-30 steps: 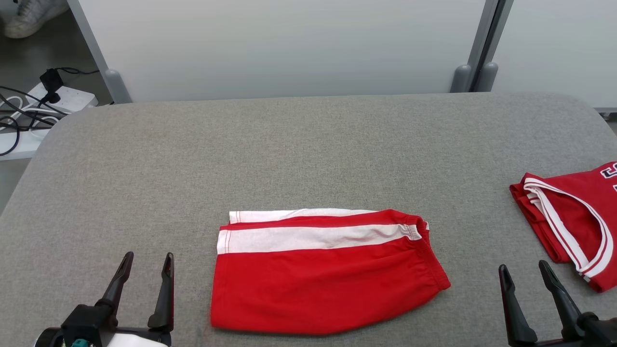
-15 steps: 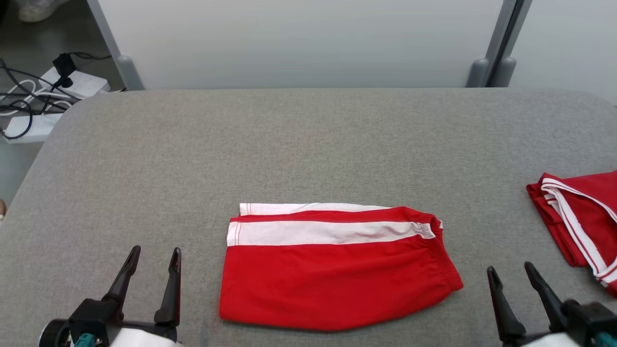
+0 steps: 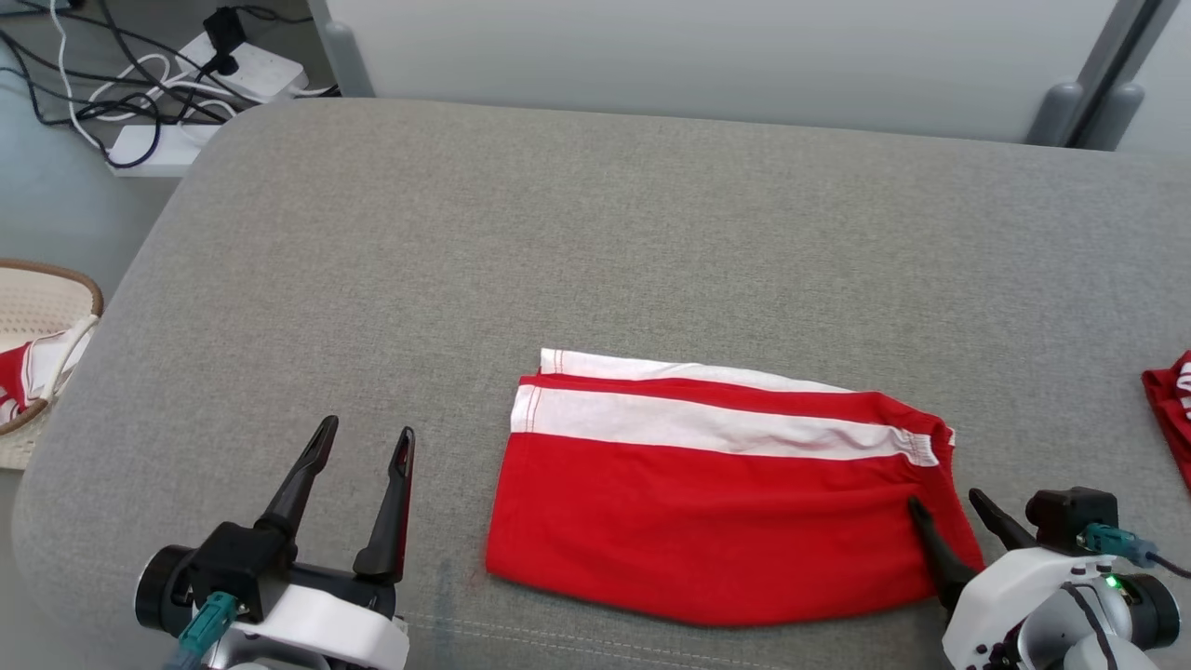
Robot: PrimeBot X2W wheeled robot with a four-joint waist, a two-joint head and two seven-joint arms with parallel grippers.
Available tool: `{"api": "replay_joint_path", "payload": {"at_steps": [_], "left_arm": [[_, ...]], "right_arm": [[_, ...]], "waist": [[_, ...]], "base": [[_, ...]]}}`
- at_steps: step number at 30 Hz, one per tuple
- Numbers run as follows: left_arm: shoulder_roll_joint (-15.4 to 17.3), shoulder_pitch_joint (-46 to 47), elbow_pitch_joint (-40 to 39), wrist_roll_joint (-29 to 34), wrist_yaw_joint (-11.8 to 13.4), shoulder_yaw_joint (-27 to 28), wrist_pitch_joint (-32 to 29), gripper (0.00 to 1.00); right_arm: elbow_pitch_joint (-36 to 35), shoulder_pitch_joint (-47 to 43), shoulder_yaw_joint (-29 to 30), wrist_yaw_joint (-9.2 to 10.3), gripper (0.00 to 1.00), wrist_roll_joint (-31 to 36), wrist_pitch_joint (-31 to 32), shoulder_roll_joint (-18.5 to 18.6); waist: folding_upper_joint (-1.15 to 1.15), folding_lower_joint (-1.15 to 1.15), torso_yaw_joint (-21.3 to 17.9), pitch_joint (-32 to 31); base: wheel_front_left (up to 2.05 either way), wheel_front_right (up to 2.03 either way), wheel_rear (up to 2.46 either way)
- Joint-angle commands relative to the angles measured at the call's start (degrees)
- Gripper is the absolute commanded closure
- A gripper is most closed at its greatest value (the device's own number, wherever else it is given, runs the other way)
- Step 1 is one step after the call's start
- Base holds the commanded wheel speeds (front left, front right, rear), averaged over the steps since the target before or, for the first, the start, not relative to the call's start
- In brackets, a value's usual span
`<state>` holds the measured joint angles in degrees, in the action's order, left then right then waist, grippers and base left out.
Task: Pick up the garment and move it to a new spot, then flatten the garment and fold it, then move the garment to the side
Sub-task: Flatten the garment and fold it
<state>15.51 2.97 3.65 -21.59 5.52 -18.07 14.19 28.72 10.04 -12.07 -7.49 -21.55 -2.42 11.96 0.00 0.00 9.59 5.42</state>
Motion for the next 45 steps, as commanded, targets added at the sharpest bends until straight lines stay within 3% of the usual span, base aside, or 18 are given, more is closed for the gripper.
{"api": "replay_joint_path", "payload": {"at_steps": [1, 7, 9, 21, 25, 33, 37, 41, 45], "left_arm": [[0.9, 3.5, -1.0, 0.5, -0.4, 1.9, 0.5, 0.00], [0.4, 4.2, -0.2, 0.6, -0.8, 2.0, 0.7, 0.00], [0.4, 4.0, 0.0, 0.7, -0.8, 2.3, 0.7, 0.00], [0.1, 4.2, -0.2, 1.1, -1.6, 3.0, 0.8, 0.00], [0.0, 4.2, -0.3, 1.2, -1.7, 3.3, 0.8, 0.00], [-0.2, 4.1, -0.4, 1.6, -2.2, 3.5, 0.8, 0.00], [-0.3, 4.5, 0.0, 1.8, -2.6, 3.0, 0.8, 0.00], [-0.4, 4.9, 0.5, 2.0, -3.1, 2.5, 0.8, 0.00], [-0.4, 4.9, 1.0, 2.0, -3.4, 2.0, 0.8, 0.00]], "right_arm": [[0.3, 2.2, -1.2, 0.00, 0.00, -1.2, 0.4, 1.0], [6.5, 5.8, -1.7, 0.00, 0.00, -5.1, 2.4, 0.4], [8.0, 6.9, -2.6, 0.00, 1.00, -7.1, 2.8, 0.4], [11.6, 7.2, 3.4, 0.00, 1.00, -12.1, -1.3, 5.4], [10.1, 7.6, 2.9, 0.00, 1.00, -12.8, -1.1, 5.5], [-9.0, 5.8, -4.4, 0.00, 1.00, -18.7, 9.4, 2.2], [-16.2, 4.4, -6.9, 0.00, 1.00, -18.4, 13.7, -1.1], [-17.3, 4.9, -9.3, 0.00, 1.00, -16.7, 14.9, -5.7], [-13.7, 6.8, -11.6, 0.00, 1.00, -14.8, 13.7, -8.1]], "waist": [[0.00, 0.00, 1.2, 0.9], [0.00, 0.00, 2.4, 1.6], [0.00, 0.00, 2.2, 1.6], [0.00, 0.00, -0.6, 1.9], [0.00, 0.00, -1.5, 2.1], [0.00, 0.00, -3.2, 1.8], [0.00, 0.00, -3.2, 1.5], [0.00, 0.00, -2.6, 1.3], [0.00, 0.00, -1.7, 1.2]], "base": [[0.00, 0.00, 0.00], [0.00, 0.00, 0.00], [0.00, 0.00, 0.00], [0.00, 0.00, 0.00], [0.00, 0.00, 0.00], [0.00, 0.00, 0.00], [0.00, 0.00, 0.00], [0.00, 0.00, 0.00], [0.00, 0.00, 0.00]]}}
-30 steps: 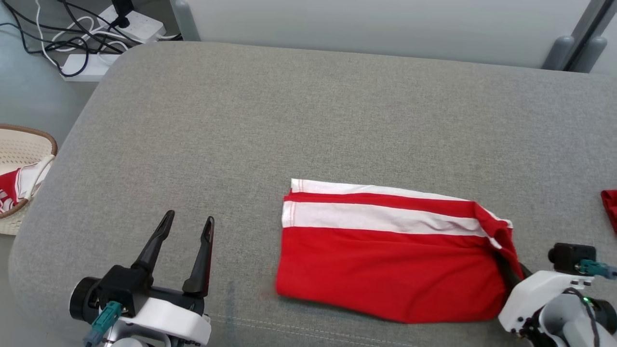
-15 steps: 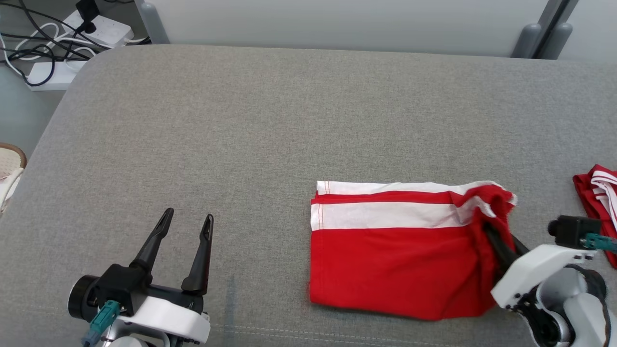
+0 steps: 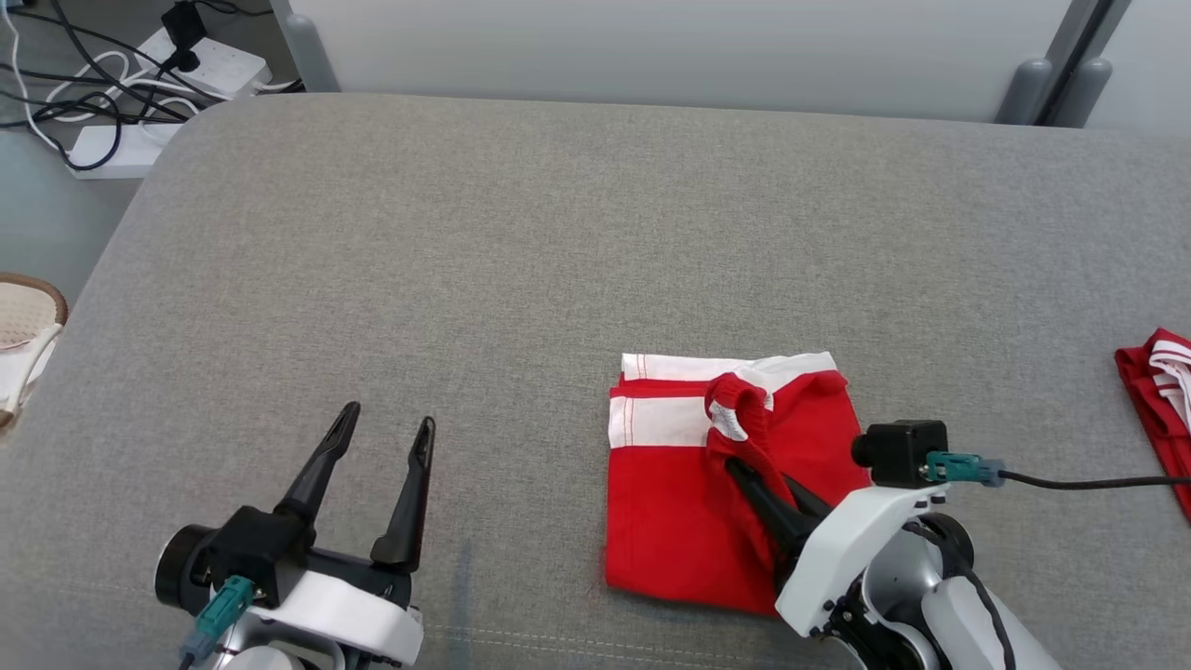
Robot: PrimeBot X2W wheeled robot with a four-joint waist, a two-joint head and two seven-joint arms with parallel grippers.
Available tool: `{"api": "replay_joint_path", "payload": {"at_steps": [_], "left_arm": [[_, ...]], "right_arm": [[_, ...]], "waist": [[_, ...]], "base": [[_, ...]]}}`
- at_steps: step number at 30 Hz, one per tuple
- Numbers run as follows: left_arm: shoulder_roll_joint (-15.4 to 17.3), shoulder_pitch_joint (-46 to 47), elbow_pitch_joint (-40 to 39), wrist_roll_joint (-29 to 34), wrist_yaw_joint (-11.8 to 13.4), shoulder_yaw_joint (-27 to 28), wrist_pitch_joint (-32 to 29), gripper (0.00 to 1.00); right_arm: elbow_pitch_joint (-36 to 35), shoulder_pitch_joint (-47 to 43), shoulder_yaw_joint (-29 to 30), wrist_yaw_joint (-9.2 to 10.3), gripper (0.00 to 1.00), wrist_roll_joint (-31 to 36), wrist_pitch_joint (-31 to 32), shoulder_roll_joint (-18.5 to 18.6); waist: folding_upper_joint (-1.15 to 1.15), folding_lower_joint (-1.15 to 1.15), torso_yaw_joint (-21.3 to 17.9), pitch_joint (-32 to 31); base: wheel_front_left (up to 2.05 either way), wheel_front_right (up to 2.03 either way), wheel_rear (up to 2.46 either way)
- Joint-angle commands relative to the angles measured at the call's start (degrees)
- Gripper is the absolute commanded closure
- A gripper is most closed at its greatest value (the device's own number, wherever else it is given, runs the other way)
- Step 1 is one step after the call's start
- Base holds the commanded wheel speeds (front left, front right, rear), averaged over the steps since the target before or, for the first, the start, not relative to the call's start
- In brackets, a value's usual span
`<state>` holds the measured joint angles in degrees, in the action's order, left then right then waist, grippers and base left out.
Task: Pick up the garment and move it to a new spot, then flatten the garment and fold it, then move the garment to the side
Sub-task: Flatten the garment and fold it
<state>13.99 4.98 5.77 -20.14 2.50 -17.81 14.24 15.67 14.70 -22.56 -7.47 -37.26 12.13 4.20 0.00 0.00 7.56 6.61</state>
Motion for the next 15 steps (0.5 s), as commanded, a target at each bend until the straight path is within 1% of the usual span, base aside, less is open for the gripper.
{"api": "replay_joint_path", "payload": {"at_steps": [1, 5, 13, 14, 15], "left_arm": [[1.0, 2.9, -1.0, 0.6, -0.5, 1.5, 0.8, 0.00], [0.8, 3.1, -0.6, 0.6, -0.8, 1.0, 0.8, 0.00], [0.0, 4.1, 0.4, 0.6, -1.5, -0.4, 0.8, 0.00], [-0.1, 4.3, 0.5, 0.6, -1.6, -0.6, 0.8, 0.00], [-0.2, 4.5, 0.6, 0.6, -1.8, -0.7, 0.8, 0.00]], "right_arm": [[0.6, 2.7, -1.3, -0.02, 1.00, 1.2, -1.5, -0.7], [6.4, 5.2, -2.7, -0.02, 1.00, 0.5, -4.0, -1.2], [14.9, 11.6, -10.1, -0.02, 0.99, -9.3, -11.5, -1.3], [16.1, 12.3, -11.2, -0.02, 0.64, -10.5, -12.1, -1.3], [17.1, 13.1, -12.5, -0.02, 0.00, -11.6, -12.9, -1.3]], "waist": [[0.00, 0.00, 0.7, 0.0], [0.00, 0.00, 1.6, 0.2], [0.00, 0.00, 2.9, 0.8], [0.00, 0.00, 3.0, 0.8], [0.00, 0.00, 3.0, 0.7]], "base": [[0.00, 0.00, 0.00], [0.00, 0.00, 0.00], [0.00, 0.00, 0.00], [0.00, 0.00, 0.00], [0.00, 0.00, 0.00]]}}
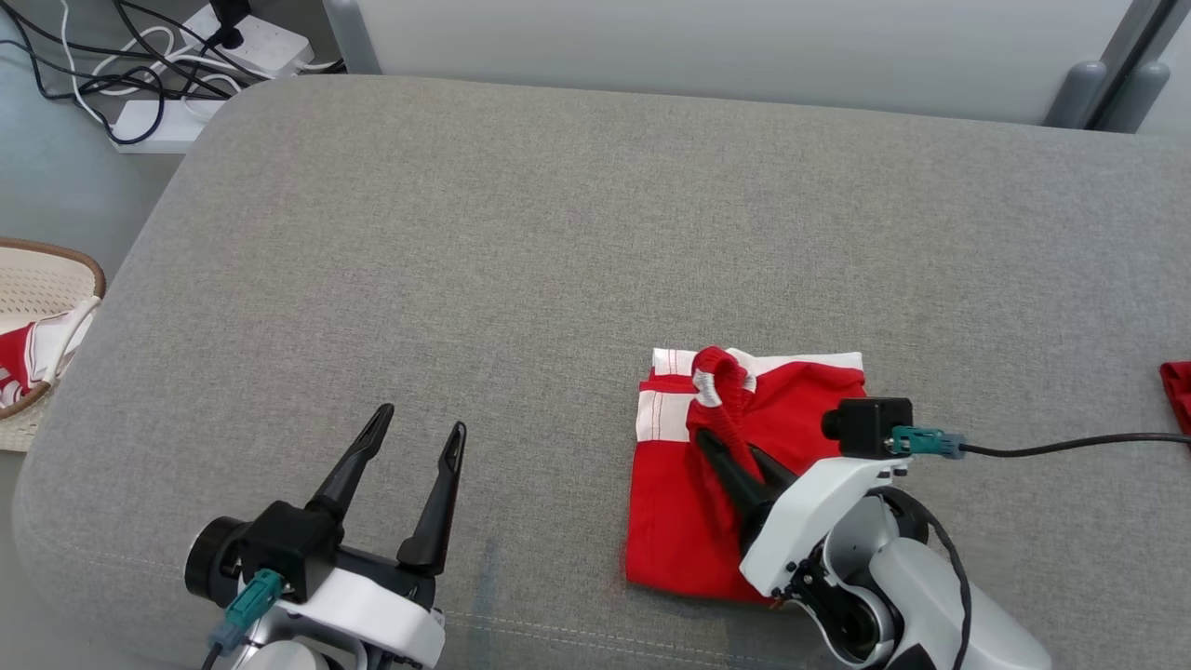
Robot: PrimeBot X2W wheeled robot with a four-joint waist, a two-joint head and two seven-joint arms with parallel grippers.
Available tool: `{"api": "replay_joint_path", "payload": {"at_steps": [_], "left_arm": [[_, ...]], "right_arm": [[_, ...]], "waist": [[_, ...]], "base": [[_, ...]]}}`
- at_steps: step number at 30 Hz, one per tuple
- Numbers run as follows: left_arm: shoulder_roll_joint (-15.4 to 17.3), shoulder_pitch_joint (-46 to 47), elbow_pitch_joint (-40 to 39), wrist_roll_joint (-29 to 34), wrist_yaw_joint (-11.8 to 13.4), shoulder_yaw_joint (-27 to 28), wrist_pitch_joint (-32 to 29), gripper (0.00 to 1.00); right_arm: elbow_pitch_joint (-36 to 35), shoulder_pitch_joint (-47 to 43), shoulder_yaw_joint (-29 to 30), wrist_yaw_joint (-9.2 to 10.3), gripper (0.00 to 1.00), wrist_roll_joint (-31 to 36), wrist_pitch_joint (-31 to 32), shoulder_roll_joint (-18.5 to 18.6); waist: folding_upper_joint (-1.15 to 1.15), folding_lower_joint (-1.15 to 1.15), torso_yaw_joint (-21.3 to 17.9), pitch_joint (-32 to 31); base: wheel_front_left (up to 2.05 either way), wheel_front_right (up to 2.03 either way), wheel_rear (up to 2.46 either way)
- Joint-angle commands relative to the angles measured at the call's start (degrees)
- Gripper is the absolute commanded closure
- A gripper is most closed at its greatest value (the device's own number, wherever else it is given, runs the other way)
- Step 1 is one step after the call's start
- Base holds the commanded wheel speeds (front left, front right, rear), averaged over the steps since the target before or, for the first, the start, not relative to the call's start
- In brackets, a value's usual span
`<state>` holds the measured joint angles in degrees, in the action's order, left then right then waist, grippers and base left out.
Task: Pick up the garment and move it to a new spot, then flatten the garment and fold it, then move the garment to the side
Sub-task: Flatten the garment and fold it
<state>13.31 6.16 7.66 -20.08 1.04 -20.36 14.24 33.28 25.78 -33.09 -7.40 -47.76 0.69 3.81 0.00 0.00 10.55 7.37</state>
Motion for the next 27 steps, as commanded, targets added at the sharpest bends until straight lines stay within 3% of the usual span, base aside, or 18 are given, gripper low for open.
{"api": "replay_joint_path", "payload": {"at_steps": [1, 5, 10, 13, 17, 21, 27], "left_arm": [[0.4, 3.4, -1.2, 0.6, -0.5, 1.6, 0.8, 0.00], [0.1, 3.7, -0.5, 0.6, -0.7, 1.2, 0.8, 0.00], [0.3, 3.7, -0.5, 0.6, -0.5, 1.4, 0.8, 0.00], [0.8, 3.7, -0.4, 0.5, -0.2, 2.0, 0.8, 0.00], [1.5, 3.4, -0.7, 0.0, 0.6, 3.5, 0.8, 0.00], [2.4, 2.6, -1.2, -0.7, 1.7, 4.9, 0.7, 0.00], [3.5, 0.9, -2.1, -1.8, 3.4, 7.3, 0.3, 0.00]], "right_arm": [[0.2, 2.6, -3.5, -0.09, 0.00, -2.5, -2.0, -0.9], [0.4, 4.9, -9.1, -0.09, 0.00, -7.8, -4.4, -0.9], [-0.6, 7.5, -11.9, -0.09, 0.00, -8.1, -9.0, -0.9], [-1.7, 8.4, -10.2, -0.09, 0.00, -5.3, -13.1, -0.9], [-5.7, 6.7, -3.3, -0.09, 0.00, 3.1, -15.5, 3.6], [-14.6, -0.3, 9.3, -0.09, 0.00, 15.1, -15.7, 7.3], [-26.8, -13.9, 22.6, -0.09, 0.00, 28.7, -15.7, 7.5]], "waist": [[0.00, 0.00, 0.1, -0.1], [0.00, 0.00, 0.0, 0.0], [0.00, 0.00, -0.9, 0.1], [0.00, 0.00, -2.1, 0.0], [0.00, 0.00, -4.1, -0.6], [0.00, 0.00, -6.2, -1.2], [0.00, 0.00, -8.5, -2.2]], "base": [[0.00, 0.00, 0.00], [0.00, 0.00, 0.00], [0.00, 0.00, 0.00], [0.00, 0.00, 0.00], [0.00, 0.00, 0.00], [0.00, 0.00, 0.00], [0.00, 0.00, 0.00]]}}
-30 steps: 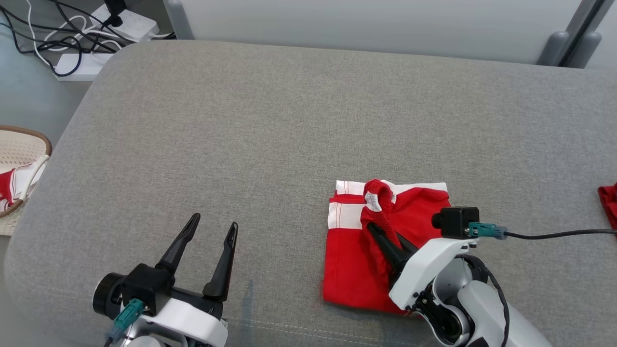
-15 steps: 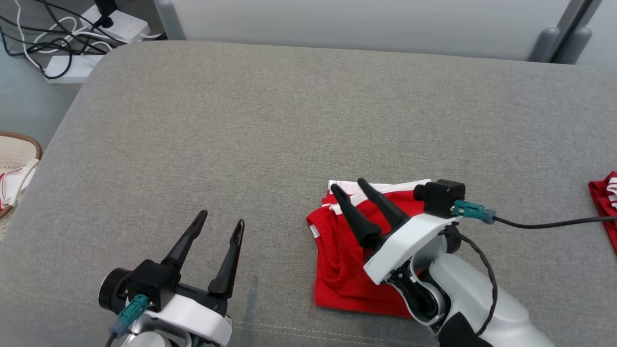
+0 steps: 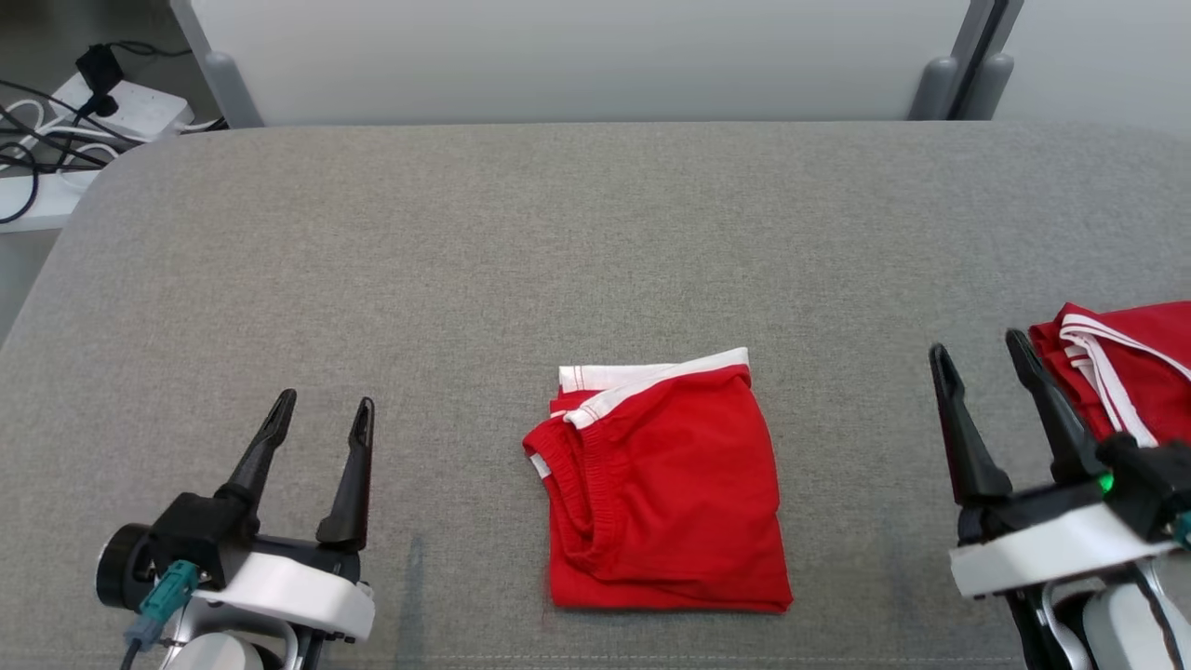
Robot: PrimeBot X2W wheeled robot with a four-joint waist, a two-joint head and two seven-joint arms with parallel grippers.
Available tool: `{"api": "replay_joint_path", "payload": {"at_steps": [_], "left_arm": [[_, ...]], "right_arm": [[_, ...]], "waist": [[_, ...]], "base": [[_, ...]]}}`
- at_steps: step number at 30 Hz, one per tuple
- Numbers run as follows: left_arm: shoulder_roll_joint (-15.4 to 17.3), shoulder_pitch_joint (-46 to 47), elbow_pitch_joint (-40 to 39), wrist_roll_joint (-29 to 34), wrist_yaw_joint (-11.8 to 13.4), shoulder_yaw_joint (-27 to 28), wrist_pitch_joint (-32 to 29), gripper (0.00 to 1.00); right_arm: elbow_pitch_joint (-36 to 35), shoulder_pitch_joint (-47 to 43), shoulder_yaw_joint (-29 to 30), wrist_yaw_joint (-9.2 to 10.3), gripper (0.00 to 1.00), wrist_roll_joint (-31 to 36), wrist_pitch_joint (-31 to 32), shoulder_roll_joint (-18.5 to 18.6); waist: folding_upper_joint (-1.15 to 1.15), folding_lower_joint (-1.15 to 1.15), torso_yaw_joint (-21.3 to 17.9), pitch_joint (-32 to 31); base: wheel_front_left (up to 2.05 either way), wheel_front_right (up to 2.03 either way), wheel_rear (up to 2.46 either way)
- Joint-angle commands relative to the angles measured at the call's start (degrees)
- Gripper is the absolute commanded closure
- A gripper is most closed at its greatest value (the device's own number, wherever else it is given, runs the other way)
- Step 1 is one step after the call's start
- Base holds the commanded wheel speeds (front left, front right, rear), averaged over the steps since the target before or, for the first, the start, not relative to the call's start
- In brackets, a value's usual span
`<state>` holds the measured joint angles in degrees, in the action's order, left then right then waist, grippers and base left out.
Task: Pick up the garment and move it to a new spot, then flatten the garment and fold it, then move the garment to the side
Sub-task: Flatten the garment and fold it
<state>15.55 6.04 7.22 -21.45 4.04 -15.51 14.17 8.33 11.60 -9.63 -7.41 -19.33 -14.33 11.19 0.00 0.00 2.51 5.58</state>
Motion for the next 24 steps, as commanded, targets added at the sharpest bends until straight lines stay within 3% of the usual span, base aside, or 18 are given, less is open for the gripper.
{"api": "replay_joint_path", "payload": {"at_steps": [1, 12, 24], "left_arm": [[1.5, 0.7, -1.8, -0.5, 0.8, 2.8, 0.3, 0.00], [2.7, -4.1, -3.3, -2.5, 3.7, 6.2, 0.0, 0.00], [3.6, -5.7, -4.8, -2.7, 4.5, 6.2, -0.9, 0.00]], "right_arm": [[-3.1, -1.8, 0.2, -0.08, 0.00, 1.7, -0.7, -0.1], [-7.9, -15.2, 4.6, -0.08, 0.00, 6.1, -0.7, -3.2], [-8.2, -16.8, 4.2, -0.08, 0.00, 6.4, -0.7, -3.9]], "waist": [[0.00, 0.00, -0.7, -0.6], [0.00, 0.00, -2.5, -3.0], [0.00, 0.00, -2.3, -4.0]], "base": [[0.00, 0.00, 0.00], [0.00, 0.00, 0.00], [0.00, 0.00, 0.00]]}}
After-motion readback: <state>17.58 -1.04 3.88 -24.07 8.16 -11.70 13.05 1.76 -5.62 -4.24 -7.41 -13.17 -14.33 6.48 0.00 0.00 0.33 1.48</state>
